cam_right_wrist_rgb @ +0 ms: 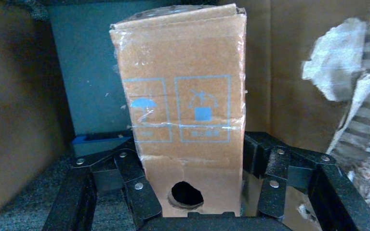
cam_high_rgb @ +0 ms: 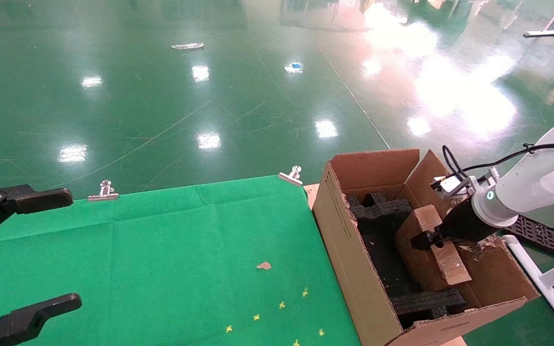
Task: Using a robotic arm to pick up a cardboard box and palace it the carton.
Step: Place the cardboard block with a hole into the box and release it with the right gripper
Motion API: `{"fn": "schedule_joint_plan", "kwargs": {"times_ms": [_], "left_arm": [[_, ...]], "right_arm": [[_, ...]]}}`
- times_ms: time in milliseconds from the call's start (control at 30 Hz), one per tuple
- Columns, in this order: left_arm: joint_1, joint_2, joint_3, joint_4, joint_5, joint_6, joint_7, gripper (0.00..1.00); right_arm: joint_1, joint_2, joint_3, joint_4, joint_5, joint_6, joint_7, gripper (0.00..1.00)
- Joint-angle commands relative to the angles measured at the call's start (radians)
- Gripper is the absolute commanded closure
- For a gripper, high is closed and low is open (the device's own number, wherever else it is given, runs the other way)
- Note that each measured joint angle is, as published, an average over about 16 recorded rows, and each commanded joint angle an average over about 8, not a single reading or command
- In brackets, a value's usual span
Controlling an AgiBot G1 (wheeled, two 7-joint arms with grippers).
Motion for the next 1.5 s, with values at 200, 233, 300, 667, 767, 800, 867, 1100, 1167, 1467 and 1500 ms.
{"fn": "schedule_joint_plan", "kwargs": {"times_ms": [200,233,300,667,767,800,867,1100,1167,1467,1500], "left_arm": [[0.0,0.0,0.0,0.0,0.0,0.0,0.0,0.0],[0.0,0.0,0.0,0.0,0.0,0.0,0.0,0.0],[0.0,0.0,0.001,0.0,0.0,0.0,0.0,0.0],[0.0,-0.001,0.001,0.0,-0.001,-0.001,0.001,0.0],[0.0,-0.001,0.001,0.0,-0.001,-0.001,0.001,0.0],[0.0,-0.001,0.001,0.0,-0.001,-0.001,0.001,0.0],[0.0,-0.001,0.002,0.0,-0.001,-0.001,0.001,0.0],[0.0,-0.001,0.002,0.0,-0.001,-0.001,0.001,0.0],[0.0,-0.001,0.002,0.0,-0.001,-0.001,0.001,0.0],[-0.001,-0.001,0.003,0.0,-0.002,-0.001,0.001,0.0],[-0.001,-0.001,0.003,0.0,-0.002,-0.001,0.001,0.0]], "right_arm": [[-0.001,-0.004,-0.005,-0.014,-0.007,-0.03,-0.013,0.0],[0.001,-0.005,-0.008,-0.016,-0.011,-0.034,-0.013,0.0],[0.006,-0.005,-0.012,-0.021,-0.016,-0.041,-0.012,0.0],[0.026,-0.014,-0.024,-0.034,-0.035,-0.054,-0.009,0.0],[0.03,-0.017,-0.026,-0.034,-0.037,-0.054,-0.01,0.0],[0.031,-0.017,-0.026,-0.034,-0.037,-0.054,-0.01,0.0],[0.034,-0.018,-0.027,-0.034,-0.038,-0.054,-0.011,0.0],[0.045,-0.019,-0.027,-0.034,-0.038,-0.054,-0.016,0.0],[0.052,-0.019,-0.026,-0.033,-0.037,-0.053,-0.02,0.0],[0.141,-0.012,-0.02,-0.029,-0.029,-0.057,-0.064,0.0],[0.159,-0.011,-0.019,-0.028,-0.028,-0.059,-0.072,0.0]]}}
